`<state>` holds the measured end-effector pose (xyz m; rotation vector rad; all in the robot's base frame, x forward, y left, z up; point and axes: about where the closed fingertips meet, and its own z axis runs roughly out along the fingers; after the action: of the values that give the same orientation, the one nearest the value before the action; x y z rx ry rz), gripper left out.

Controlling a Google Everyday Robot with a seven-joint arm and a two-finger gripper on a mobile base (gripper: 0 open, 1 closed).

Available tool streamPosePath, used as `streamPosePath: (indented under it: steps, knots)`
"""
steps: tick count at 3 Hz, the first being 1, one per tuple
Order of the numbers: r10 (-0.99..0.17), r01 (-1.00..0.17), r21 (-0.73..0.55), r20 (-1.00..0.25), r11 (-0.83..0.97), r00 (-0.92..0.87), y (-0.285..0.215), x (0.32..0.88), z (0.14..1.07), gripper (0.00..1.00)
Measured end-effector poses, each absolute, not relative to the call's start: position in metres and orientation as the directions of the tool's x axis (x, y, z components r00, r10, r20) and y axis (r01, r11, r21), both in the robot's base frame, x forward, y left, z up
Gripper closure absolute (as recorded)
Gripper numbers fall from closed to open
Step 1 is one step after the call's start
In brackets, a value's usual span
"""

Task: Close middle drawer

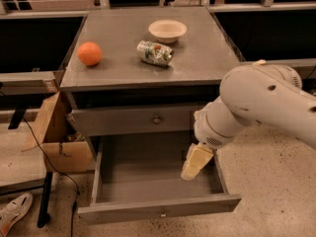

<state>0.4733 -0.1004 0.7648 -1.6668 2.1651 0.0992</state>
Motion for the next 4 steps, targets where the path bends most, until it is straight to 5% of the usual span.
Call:
streamPosePath:
  steps: [3,4]
  knots:
    - [-0.937,-0.984,-0.030,-0.311,0.175,-0.157,-0.146,0.445,0.534,0.00]
    - [-0.916,-0.979,-0.090,-0.379,0.181,-0.134,-0.139,0.463,0.468,0.00]
